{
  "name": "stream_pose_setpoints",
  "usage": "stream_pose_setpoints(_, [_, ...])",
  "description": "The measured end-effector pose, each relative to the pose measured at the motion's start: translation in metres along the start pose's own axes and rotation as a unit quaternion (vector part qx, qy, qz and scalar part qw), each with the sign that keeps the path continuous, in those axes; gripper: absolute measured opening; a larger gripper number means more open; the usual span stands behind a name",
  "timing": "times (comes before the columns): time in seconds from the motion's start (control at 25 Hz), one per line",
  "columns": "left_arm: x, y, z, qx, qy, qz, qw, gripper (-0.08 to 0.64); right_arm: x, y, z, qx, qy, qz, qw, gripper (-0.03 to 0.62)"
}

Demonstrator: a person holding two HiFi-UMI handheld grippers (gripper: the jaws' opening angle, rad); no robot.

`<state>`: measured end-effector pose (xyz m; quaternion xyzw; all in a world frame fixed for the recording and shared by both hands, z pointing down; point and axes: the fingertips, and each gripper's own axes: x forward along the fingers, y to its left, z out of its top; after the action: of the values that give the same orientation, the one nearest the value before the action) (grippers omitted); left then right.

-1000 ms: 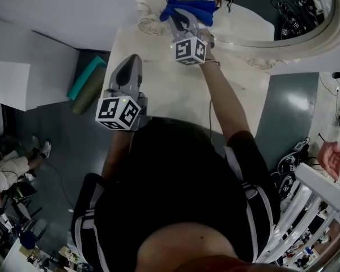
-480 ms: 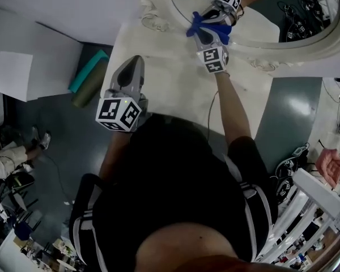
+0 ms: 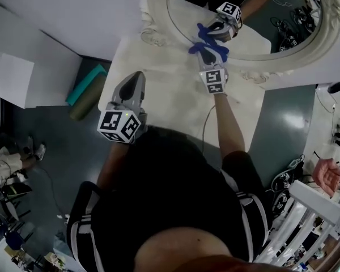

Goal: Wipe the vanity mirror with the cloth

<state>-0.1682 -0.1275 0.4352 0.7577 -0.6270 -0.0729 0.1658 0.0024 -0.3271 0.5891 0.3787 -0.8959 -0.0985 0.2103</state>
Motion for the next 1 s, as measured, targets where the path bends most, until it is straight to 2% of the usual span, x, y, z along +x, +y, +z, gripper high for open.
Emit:
stream_pose_setpoints(0.12, [0.006, -0.008, 0.004, -0.002, -0.006, -0.014, 0.9999, 0.011, -0.031, -0.018, 0.038, 0.061, -0.073, -0.045, 0.994, 0.054])
stream_pose_setpoints(0.2, [0.010, -0.012, 0.009, 0.001, -0.011, -0.025, 0.9996, 0.011, -0.055, -0.031, 0.073, 0.095, -0.130, -0.078, 0.984, 0.054])
stream_pose_setpoints(0.36, [0.018, -0.021, 0.016, 0.004, -0.017, -0.043, 0.9989, 0.011, -0.109, -0.071, 0.162, 0.134, -0.251, -0.133, 0.949, 0.055])
stream_pose_setpoints(0.52, [0.022, -0.033, 0.017, 0.001, -0.019, -0.057, 0.9982, 0.011, -0.171, -0.133, 0.248, 0.128, -0.347, -0.197, 0.908, 0.055])
stream_pose_setpoints(0.6, [0.025, -0.035, 0.017, -0.002, -0.019, -0.062, 0.9979, 0.011, -0.194, -0.159, 0.283, 0.111, -0.375, -0.223, 0.893, 0.055])
stream_pose_setpoints(0.76, [0.028, -0.036, 0.023, 0.002, -0.025, -0.068, 0.9974, 0.011, -0.215, -0.198, 0.334, 0.051, -0.393, -0.260, 0.881, 0.055])
stream_pose_setpoints(1.0, [0.031, -0.036, 0.031, 0.004, -0.029, -0.068, 0.9972, 0.011, -0.213, -0.231, 0.367, -0.001, -0.382, -0.285, 0.879, 0.055])
